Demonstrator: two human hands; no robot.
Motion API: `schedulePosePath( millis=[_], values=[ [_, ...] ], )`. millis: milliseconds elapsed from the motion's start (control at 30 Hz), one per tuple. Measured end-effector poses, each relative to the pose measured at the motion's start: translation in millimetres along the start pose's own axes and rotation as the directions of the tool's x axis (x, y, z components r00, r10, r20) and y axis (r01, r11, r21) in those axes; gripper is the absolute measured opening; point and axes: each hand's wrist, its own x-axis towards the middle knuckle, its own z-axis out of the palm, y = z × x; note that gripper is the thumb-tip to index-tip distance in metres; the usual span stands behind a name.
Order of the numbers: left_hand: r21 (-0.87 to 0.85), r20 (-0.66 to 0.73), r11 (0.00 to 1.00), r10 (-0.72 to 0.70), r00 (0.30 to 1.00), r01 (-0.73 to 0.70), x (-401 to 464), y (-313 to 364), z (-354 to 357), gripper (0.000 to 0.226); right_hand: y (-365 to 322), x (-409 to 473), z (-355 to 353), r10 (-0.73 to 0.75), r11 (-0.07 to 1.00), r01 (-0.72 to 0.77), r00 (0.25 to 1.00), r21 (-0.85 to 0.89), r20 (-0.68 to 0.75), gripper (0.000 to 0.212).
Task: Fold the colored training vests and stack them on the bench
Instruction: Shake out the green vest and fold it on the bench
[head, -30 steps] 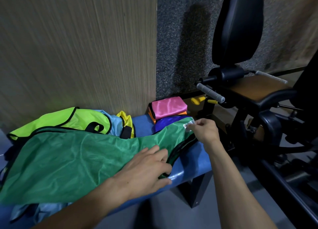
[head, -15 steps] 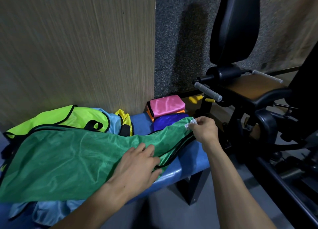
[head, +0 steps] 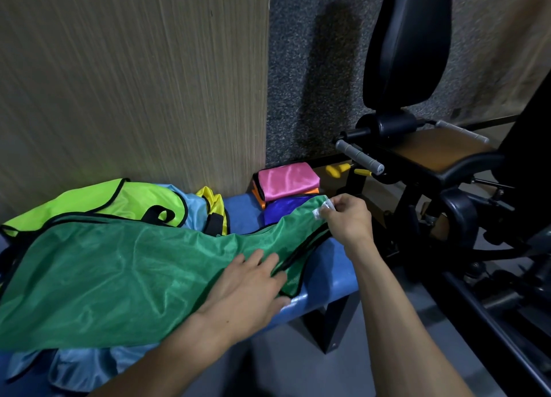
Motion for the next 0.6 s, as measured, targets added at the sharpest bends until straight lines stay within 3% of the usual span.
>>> schedulePosePath(
  millis=[133,200,333,467,600],
  values=[
    [-0.049,-0.132,0.993,-0.113,0.985,0.108,2,0,2,0.049,0,-1,-1,-0.011,1.000,0.011,1.000,-0.009,0.005,0.010],
    [-0.089,-0.134,0.983,-0.170,0.976,0.159,4,0,3,0.046,0,-1,-1,-0.015,1.000,0.015,1.000,-0.013,0.011,0.010],
    [-0.239,-0.020,0.927,-0.302,0.953,0.288,11,-3,-3,0.034,-2,-3,-1,-0.020,1.000,0.020,1.000,-0.008,0.018,0.009],
    [-0.327,0.070,0.891,-0.309,0.948,0.315,18,-5,1,0.014,-2,-3,0,-0.025,1.000,0.025,0.999,-0.009,0.027,0.010],
    [-0.455,0.144,0.813,-0.335,0.931,0.363,22,-7,5,0.022,-2,-3,0,-0.017,1.000,0.018,0.999,-0.010,0.030,0.012]
  ],
)
